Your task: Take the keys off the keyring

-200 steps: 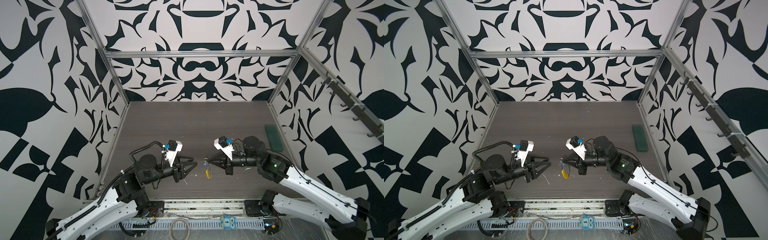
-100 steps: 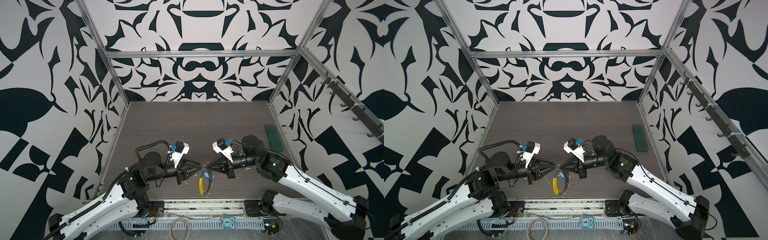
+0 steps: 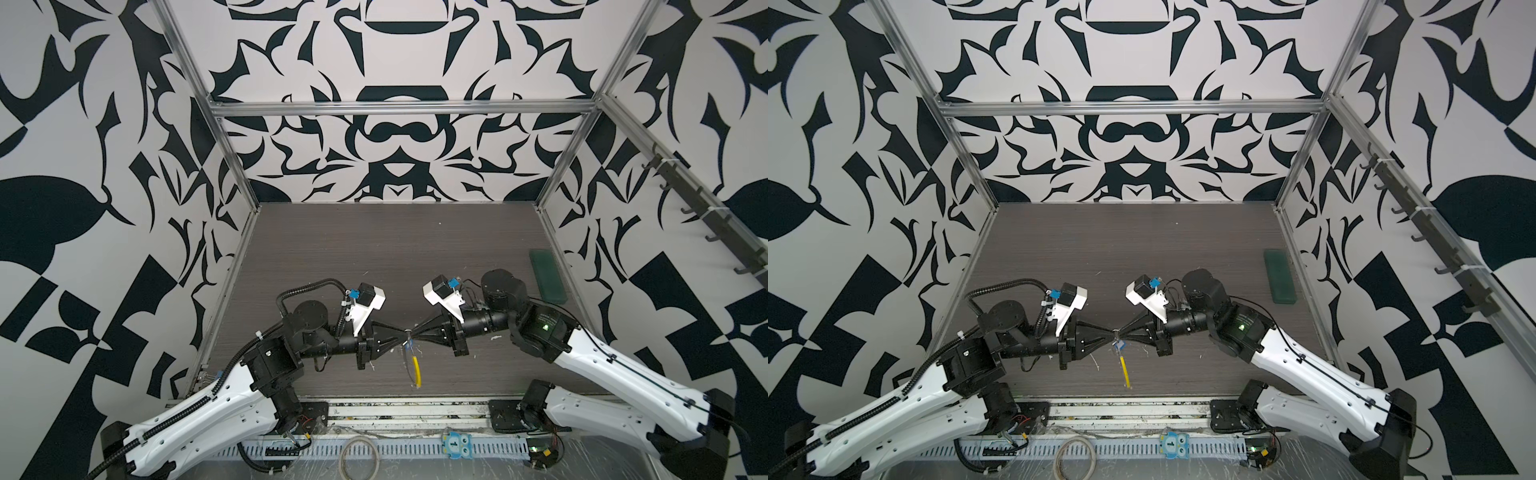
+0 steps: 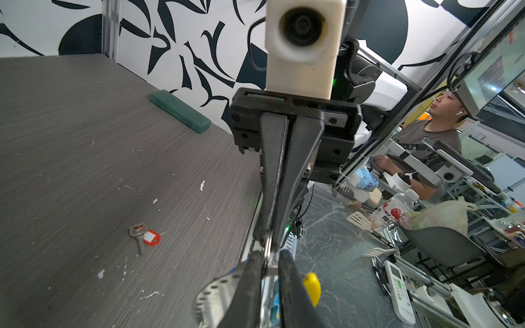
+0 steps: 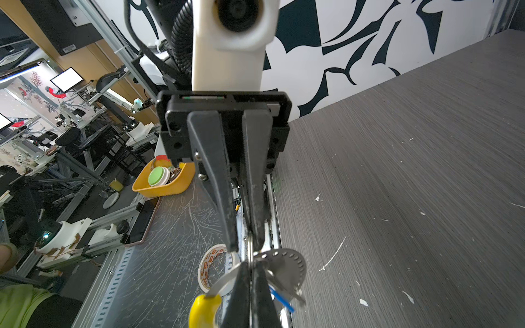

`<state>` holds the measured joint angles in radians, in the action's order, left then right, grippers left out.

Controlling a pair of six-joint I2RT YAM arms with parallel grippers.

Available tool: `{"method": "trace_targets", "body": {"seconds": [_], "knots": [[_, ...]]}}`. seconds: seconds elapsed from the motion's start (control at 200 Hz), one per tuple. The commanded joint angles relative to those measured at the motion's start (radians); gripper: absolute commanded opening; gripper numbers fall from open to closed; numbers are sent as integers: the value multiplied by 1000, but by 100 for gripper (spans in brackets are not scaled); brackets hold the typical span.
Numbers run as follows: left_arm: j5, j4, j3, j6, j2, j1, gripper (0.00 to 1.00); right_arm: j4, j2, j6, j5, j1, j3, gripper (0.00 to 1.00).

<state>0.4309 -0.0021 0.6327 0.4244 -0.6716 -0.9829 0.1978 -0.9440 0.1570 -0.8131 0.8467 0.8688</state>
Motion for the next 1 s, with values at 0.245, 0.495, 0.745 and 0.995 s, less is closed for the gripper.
{"method": "trace_targets", "body": {"seconds": [0.245,0.495,0.745,0.995], "knots": [[34,99,27,19,-5,-1,3,-52,2,24,-2,-1,53,0],[16,187,-2,40,3,-1,0,-101,40,67,59,0,37,4],[-24,349,-53,47,30,-2,0,-258,132,175,177,1,-27,25],[-36,601,-113,96,19,-1,0,-591,193,366,307,5,-154,43]]}}
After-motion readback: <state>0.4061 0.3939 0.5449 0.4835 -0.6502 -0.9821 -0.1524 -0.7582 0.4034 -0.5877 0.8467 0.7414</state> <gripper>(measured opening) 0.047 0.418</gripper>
